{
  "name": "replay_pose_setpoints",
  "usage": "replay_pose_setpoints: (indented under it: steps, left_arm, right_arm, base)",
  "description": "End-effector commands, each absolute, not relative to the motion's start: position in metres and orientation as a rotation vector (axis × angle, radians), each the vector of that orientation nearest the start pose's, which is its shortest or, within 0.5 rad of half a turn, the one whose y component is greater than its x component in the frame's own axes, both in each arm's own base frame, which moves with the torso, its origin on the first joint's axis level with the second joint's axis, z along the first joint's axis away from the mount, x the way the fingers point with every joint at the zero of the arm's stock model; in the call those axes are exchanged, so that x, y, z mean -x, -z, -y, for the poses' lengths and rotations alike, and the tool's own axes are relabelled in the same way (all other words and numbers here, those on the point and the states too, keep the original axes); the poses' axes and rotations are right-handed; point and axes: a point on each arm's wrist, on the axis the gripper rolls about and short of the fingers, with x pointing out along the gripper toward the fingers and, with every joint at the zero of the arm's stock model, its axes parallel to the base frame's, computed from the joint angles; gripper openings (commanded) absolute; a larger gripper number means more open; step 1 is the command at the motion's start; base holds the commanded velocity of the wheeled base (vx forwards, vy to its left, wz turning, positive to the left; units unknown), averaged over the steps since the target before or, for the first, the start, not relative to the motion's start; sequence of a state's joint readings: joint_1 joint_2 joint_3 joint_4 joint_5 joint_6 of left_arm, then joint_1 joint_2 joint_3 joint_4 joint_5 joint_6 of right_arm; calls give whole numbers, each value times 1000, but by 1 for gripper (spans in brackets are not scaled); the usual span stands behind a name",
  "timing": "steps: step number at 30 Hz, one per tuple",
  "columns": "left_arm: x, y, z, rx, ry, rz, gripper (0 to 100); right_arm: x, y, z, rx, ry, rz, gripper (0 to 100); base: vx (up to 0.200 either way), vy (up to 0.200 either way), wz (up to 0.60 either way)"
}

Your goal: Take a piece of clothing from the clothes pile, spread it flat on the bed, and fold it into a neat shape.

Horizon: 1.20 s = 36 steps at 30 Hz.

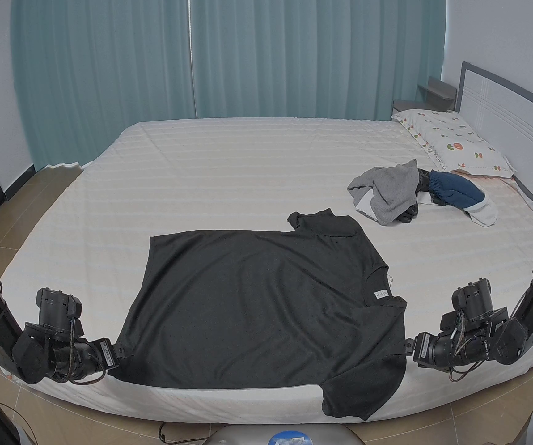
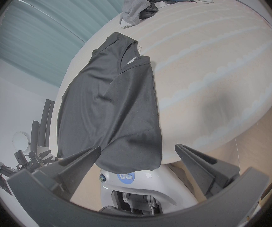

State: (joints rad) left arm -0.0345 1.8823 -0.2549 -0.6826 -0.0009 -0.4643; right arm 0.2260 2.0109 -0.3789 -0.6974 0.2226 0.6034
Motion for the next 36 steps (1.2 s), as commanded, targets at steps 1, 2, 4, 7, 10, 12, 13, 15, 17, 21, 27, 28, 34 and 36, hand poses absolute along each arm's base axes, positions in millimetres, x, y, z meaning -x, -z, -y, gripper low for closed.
replay_pose_setpoints:
  steps: [1, 2, 4, 7, 10, 12, 13, 15, 17, 21, 27, 28, 34, 36]
  left_arm:
    - [-218, -29, 7, 419, -181, -911, 100]
    - [-218, -29, 7, 419, -181, -911, 100]
    - [-219, -29, 7, 420, -183, -907, 100]
    - [-219, -29, 7, 421, -182, -907, 100]
    - [-219, -29, 7, 421, -182, -909, 100]
    - [-219, -29, 6, 422, -183, -909, 100]
    - [-219, -29, 6, 422, -183, -909, 100]
    - [-219, -28, 6, 420, -183, -910, 100]
    - [-219, -28, 6, 420, -184, -913, 100]
    - [-219, -27, 7, 421, -185, -916, 100]
    - [-219, -28, 6, 421, -184, -913, 100]
    - [-219, -28, 6, 421, -184, -913, 100]
    - [-220, -27, 7, 420, -184, -915, 100]
    - [-220, -27, 7, 420, -183, -916, 100]
  right_arm:
    - [-256, 3, -62, -552, -102, -1061, 100]
    - [-256, 3, -62, -552, -102, -1061, 100]
    - [-261, 9, -63, -552, -99, -1065, 100]
    - [-262, 13, -63, -553, -97, -1064, 0]
    - [-263, 14, -63, -554, -100, -1057, 0]
    - [-263, 14, -60, -554, -94, -1052, 0]
    - [-263, 14, -58, -558, -87, -1049, 0]
    - [-263, 12, -54, -563, -76, -1041, 0]
    - [-260, 12, -50, -564, -67, -1042, 0]
    - [-253, 13, -47, -563, -55, -1062, 0]
    - [-246, 15, -46, -561, -48, -1080, 0]
    - [-247, 14, -46, -564, -47, -1077, 0]
    - [-252, 11, -47, -571, -74, -1031, 100]
    - [-256, 11, -48, -584, -90, -994, 100]
  base:
    - [0, 0, 0]
    - [0, 0, 0]
    - [0, 0, 0]
    - [0, 0, 0]
    - [0, 0, 0]
    - [0, 0, 0]
    - [0, 0, 0]
    - [0, 0, 0]
    - [0, 0, 0]
    - [0, 0, 0]
    - [0, 0, 0]
    - [0, 0, 0]
    - [0, 0, 0]
    - [0, 0, 0]
